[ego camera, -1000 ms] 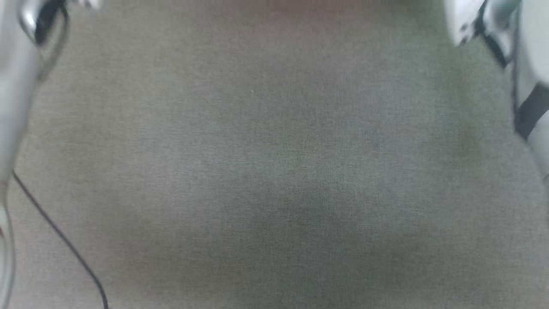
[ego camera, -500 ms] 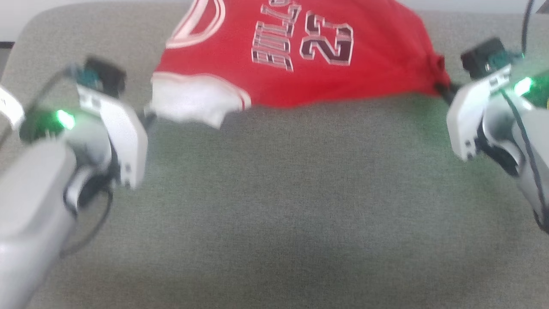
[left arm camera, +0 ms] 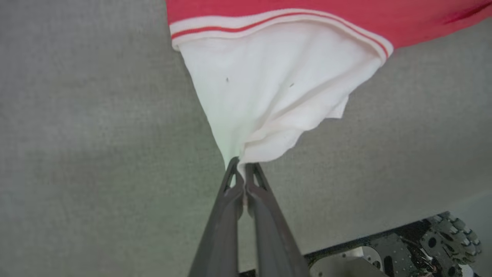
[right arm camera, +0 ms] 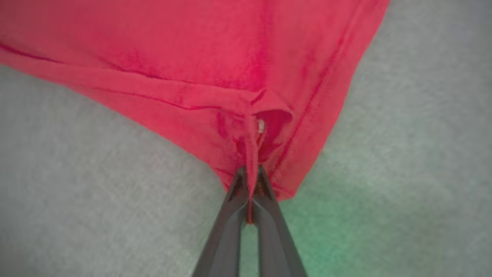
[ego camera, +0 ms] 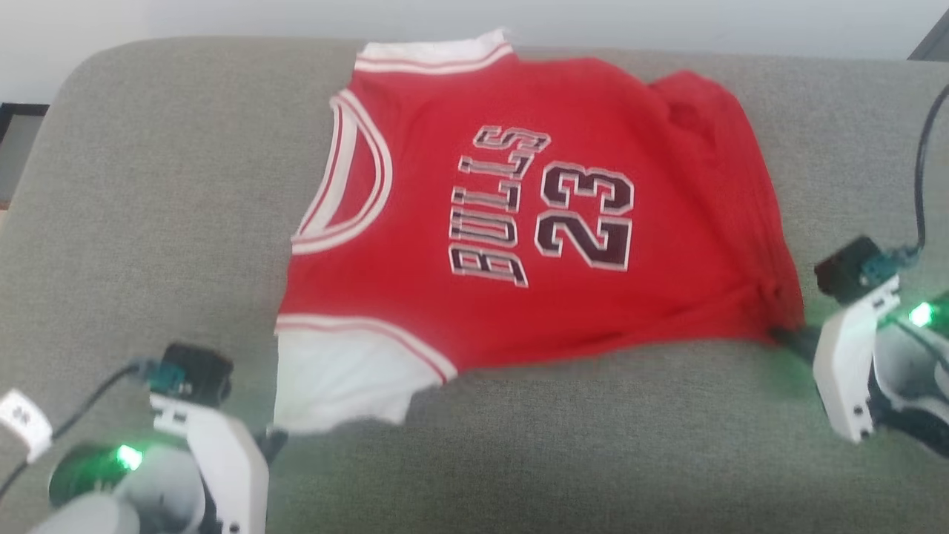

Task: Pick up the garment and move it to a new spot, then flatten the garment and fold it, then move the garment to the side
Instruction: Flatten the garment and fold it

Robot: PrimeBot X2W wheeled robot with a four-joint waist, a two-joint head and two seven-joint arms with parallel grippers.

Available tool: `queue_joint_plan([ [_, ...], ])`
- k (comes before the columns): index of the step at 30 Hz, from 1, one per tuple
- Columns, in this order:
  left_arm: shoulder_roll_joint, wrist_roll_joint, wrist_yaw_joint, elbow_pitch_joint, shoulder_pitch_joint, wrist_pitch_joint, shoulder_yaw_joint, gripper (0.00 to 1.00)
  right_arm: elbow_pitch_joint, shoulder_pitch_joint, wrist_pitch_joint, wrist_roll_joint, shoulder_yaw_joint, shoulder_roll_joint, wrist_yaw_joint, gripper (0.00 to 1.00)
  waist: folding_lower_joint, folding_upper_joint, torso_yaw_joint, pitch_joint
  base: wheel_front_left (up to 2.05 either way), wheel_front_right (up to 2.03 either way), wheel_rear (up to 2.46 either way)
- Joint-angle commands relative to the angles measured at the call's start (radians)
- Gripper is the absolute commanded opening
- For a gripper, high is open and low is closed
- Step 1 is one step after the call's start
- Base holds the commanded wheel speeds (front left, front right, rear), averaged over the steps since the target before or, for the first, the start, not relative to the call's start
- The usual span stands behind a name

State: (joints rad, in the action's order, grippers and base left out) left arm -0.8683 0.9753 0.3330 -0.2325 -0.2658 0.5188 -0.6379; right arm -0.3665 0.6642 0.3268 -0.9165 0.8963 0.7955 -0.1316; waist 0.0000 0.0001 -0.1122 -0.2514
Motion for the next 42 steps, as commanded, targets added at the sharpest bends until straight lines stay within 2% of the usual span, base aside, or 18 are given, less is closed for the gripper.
queue_joint_plan([
  [1, -0.012, 0.008, 0.021, -0.022, 0.032, 0.007, 0.006, 0.0, 0.027, -0.026, 0.012, -0.011, 0.005, 0.02, 0.002, 0.0, 0.0, -0.0001, 0.001, 0.003, 0.0, 0.0, 0.0],
  [9, -0.069, 0.083, 0.147, -0.141, 0.21, 0.027, 0.023, 0.0, 0.187, -0.185, 0.078, -0.09, 0.003, 0.125, 0.002, 0.0, 0.0, -0.0001, 0.006, 0.013, 0.0, 0.0, 0.0],
  [13, -0.089, 0.099, 0.185, -0.189, 0.262, 0.018, 0.034, 0.0, 0.241, -0.255, 0.084, -0.122, -0.016, 0.165, 0.002, 0.0, 0.0, -0.0001, 0.007, 0.012, 0.0, 0.0, 0.0],
  [18, -0.11, 0.112, 0.219, -0.226, 0.297, 0.03, 0.037, 0.0, 0.291, -0.332, 0.1, -0.155, -0.04, 0.18, 0.002, 0.0, 0.0, -0.0001, 0.01, 0.017, 0.0, 0.0, 0.0],
  [25, -0.177, 0.067, 0.222, -0.277, 0.254, 0.014, 0.082, 0.0, 0.326, -0.371, 0.064, -0.149, -0.131, 0.177, 0.002, 0.0, 0.0, -0.0001, 0.024, 0.027, 0.0, 0.0, 0.0],
  [30, -0.246, 0.0, 0.176, -0.29, 0.151, 0.017, 0.121, 0.0, 0.315, -0.342, 0.051, -0.104, -0.221, 0.149, 0.002, 0.0, 0.0, -0.0001, 0.038, 0.029, 0.0, 0.0, 0.0],
  [32, -0.254, -0.03, 0.137, -0.274, 0.087, 0.023, 0.13, 0.0, 0.298, -0.317, 0.059, -0.074, -0.254, 0.127, 0.002, 0.0, 0.0, -0.0001, 0.045, 0.026, 0.0, 0.0, 0.0],
  [33, -0.257, -0.052, 0.084, -0.242, 0.017, 0.033, 0.129, 0.0, 0.277, -0.285, 0.072, -0.042, -0.283, 0.093, 0.002, 0.0, 0.0, -0.0001, 0.052, 0.019, 0.0, 0.0, 0.0],
  [37, -0.202, -0.102, -0.032, -0.127, -0.144, 0.054, 0.104, 0.0, 0.219, -0.208, 0.098, 0.033, -0.319, 0.013, 0.002, 0.0, 0.0, -0.0001, 0.062, 0.006, 0.0, 0.0, 0.0],
  [38, -0.202, -0.102, -0.032, -0.127, -0.144, 0.054, 0.104, 0.0, 0.219, -0.208, 0.098, 0.033, -0.319, 0.013, 0.002, 0.0, 0.0, -0.0001, 0.062, 0.006, 0.0, 0.0, 0.0],
  [42, -0.104, -0.152, -0.144, 0.053, -0.309, 0.067, 0.053, 0.0, 0.14, -0.118, 0.126, 0.11, -0.324, -0.072, 0.002, 0.0, 0.0, -0.0001, 0.068, -0.012, 0.0, 0.0, 0.0],
])
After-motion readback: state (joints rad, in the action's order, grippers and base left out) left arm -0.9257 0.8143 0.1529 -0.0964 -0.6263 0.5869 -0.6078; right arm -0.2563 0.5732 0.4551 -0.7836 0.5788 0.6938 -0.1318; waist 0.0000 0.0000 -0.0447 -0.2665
